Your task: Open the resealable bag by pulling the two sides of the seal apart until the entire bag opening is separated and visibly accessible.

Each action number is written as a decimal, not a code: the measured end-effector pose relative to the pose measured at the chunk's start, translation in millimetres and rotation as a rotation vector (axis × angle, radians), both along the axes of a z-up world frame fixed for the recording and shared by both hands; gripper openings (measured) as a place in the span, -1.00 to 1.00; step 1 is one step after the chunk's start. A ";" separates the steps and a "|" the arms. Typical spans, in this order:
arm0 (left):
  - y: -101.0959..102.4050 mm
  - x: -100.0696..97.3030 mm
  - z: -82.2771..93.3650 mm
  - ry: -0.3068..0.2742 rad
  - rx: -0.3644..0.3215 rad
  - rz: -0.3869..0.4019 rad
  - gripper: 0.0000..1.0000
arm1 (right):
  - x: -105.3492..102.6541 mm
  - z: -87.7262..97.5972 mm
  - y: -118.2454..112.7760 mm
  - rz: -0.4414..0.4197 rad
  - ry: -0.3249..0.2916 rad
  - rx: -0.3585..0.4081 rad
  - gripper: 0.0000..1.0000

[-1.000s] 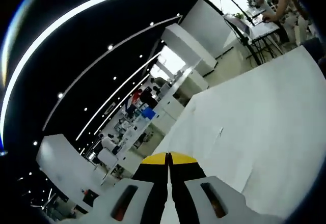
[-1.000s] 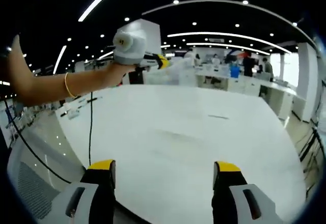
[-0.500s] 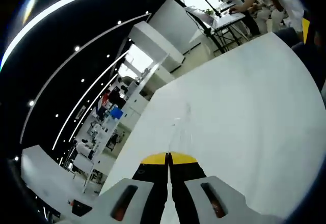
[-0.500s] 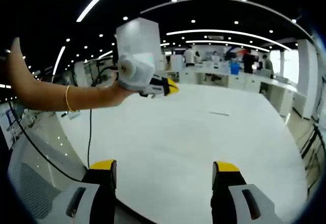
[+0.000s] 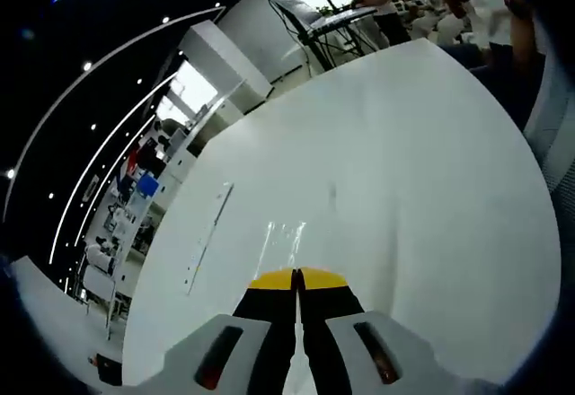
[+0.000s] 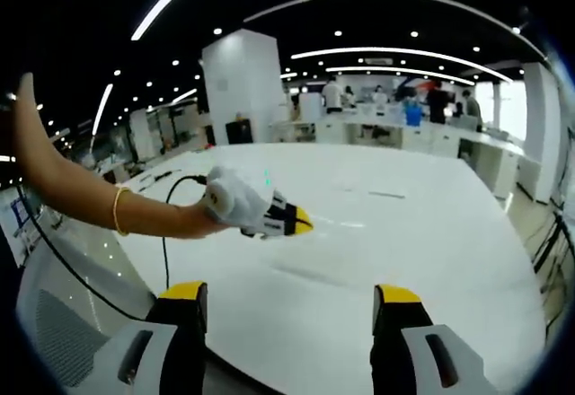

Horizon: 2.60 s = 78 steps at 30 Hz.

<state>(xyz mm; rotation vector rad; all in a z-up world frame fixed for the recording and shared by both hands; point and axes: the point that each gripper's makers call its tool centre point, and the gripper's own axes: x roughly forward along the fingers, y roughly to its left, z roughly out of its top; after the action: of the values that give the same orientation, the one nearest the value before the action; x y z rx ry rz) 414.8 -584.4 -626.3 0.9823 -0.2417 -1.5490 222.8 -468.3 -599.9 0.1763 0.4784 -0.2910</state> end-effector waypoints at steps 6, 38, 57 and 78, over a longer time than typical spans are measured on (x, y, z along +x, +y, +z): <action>8.6 -14.0 -29.6 0.027 0.057 -0.038 -1.00 | -0.1 -0.3 0.0 0.001 0.000 0.004 0.47; 59.4 -47.3 -85.8 0.301 0.218 -0.048 -0.35 | -0.3 -3.7 2.0 0.000 0.006 0.033 0.46; 135.6 -28.4 55.1 0.500 -0.120 0.038 0.49 | 2.2 5.1 3.3 0.016 -0.017 -0.014 0.46; 221.7 -30.2 71.5 0.679 -0.243 0.194 0.93 | 0.8 6.6 3.2 0.010 -0.040 -0.019 0.47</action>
<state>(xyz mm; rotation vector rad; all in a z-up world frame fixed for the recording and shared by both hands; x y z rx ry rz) 384.6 -362.7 -554.8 0.2476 0.1409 -1.5407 223.7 -465.1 -593.3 0.1613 0.4363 -0.2819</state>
